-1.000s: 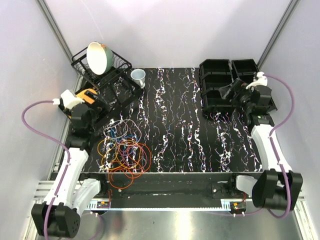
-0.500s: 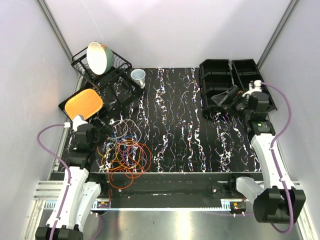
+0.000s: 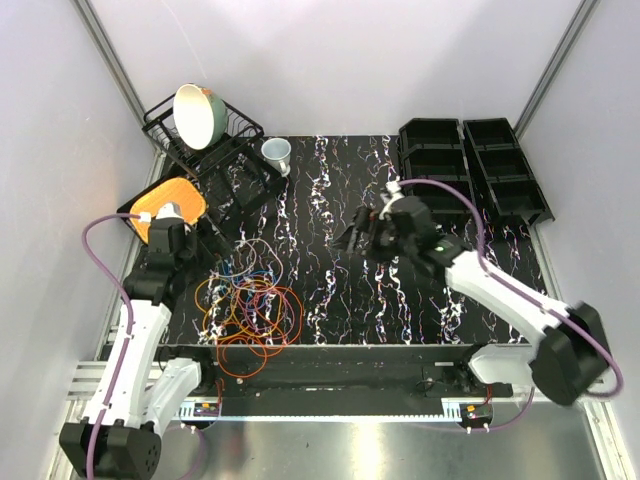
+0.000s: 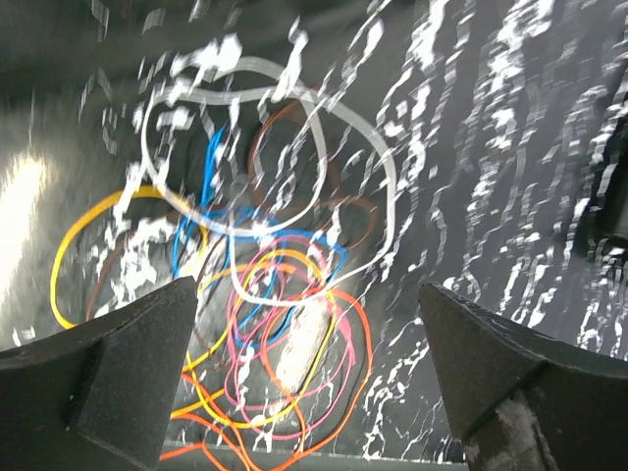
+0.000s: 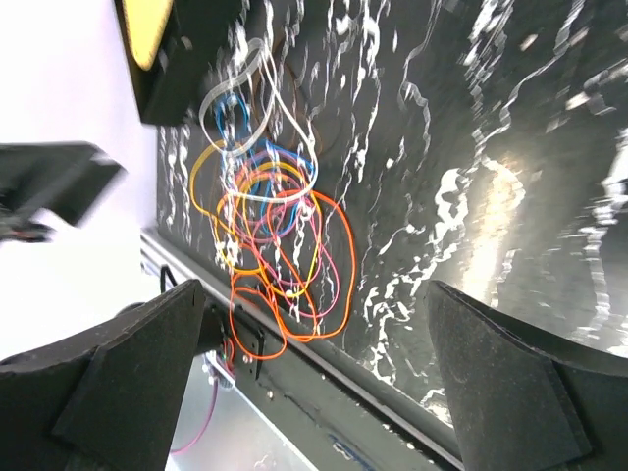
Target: Untangle the cables
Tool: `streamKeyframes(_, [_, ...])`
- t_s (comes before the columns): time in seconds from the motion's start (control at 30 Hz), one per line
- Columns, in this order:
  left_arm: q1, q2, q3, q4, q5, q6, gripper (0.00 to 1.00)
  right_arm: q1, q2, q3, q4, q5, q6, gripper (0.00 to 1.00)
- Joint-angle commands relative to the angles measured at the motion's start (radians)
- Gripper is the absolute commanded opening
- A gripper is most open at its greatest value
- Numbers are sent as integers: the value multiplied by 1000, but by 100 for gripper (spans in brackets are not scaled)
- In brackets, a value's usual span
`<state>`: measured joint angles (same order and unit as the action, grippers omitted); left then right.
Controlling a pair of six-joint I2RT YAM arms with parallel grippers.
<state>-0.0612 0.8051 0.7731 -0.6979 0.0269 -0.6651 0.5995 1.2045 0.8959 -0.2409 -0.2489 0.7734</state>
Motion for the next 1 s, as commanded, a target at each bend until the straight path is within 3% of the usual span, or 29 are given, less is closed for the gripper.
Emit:
streamKeyframes(0.0, [1,-3,23,24,127,113,99,57,156,55,173,-16,82,100])
streamKeyframes(0.13, [-6,48,-21,-1,145,64,99,123,413,171,227,-65,87,96])
streamKeyframes(0.23, [-29,97,-75,11,165,-30,85,160,557,311,232,-98,87,95])
streamKeyframes(0.33, [-107,76,-113,20,21,-85,80,166,644,356,276,-119,104,95])
streamKeyframes(0.47, [-157,69,-155,74,-67,-96,75,166,701,400,284,-138,101,94])
streamKeyframes(0.7, [-226,226,-100,120,-205,-62,68,168,710,368,287,-156,78,95])
streamKeyframes(0.97, [-273,311,-37,152,-285,-62,68,168,693,314,316,-173,66,94])
